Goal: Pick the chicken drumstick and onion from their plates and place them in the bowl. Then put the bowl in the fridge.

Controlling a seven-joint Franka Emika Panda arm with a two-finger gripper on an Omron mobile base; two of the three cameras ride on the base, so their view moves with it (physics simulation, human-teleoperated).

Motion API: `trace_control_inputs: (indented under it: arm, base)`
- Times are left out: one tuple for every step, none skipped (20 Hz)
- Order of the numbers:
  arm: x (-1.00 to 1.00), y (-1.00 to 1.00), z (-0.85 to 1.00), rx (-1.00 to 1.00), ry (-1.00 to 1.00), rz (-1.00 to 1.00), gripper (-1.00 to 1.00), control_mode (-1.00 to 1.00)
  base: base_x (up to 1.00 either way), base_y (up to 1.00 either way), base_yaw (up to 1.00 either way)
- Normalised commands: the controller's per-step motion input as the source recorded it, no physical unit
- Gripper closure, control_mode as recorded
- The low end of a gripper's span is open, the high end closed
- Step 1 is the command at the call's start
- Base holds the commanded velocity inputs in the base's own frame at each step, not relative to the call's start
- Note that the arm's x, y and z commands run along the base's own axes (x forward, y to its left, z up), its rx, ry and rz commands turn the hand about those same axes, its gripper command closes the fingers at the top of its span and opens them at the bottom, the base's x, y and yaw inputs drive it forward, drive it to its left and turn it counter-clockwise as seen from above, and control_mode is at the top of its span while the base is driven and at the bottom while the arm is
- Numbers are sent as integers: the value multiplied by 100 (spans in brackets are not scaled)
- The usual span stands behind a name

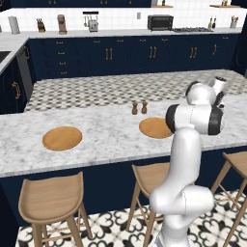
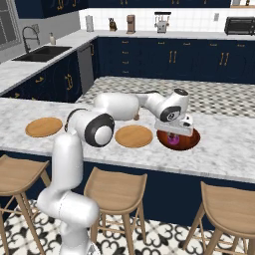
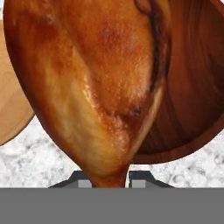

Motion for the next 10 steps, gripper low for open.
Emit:
trace_control_inputs:
  arm:
    - [42, -46, -18, 0, -2, 0, 100, -100]
    - [39, -36, -24, 0, -1, 0, 100, -100]
    - [31, -26, -31, 0, -1, 0, 100, -100]
    - [18, -14, -35, 0, -4, 0, 100, -100]
    - [14, -8, -42, -2, -6, 0, 100, -100]
    - [11, -1, -46, -4, -5, 0, 100, -100]
    - [0, 0, -58, -7, -1, 0, 100, -100]
    - [4, 0, -66, -9, 0, 0, 100, -100]
    - [14, 0, -64, -11, 0, 0, 100, -100]
    - [16, 0, -57, -6, -1, 0, 100, -100]
  base:
    - [0, 0, 0]
    - [0, 0, 0]
    - [0, 0, 0]
    - [0, 0, 0]
    - [0, 0, 0]
    - [0, 0, 0]
    - [0, 0, 0]
    - [0, 0, 0]
    - [0, 0, 0]
    - [0, 0, 0]
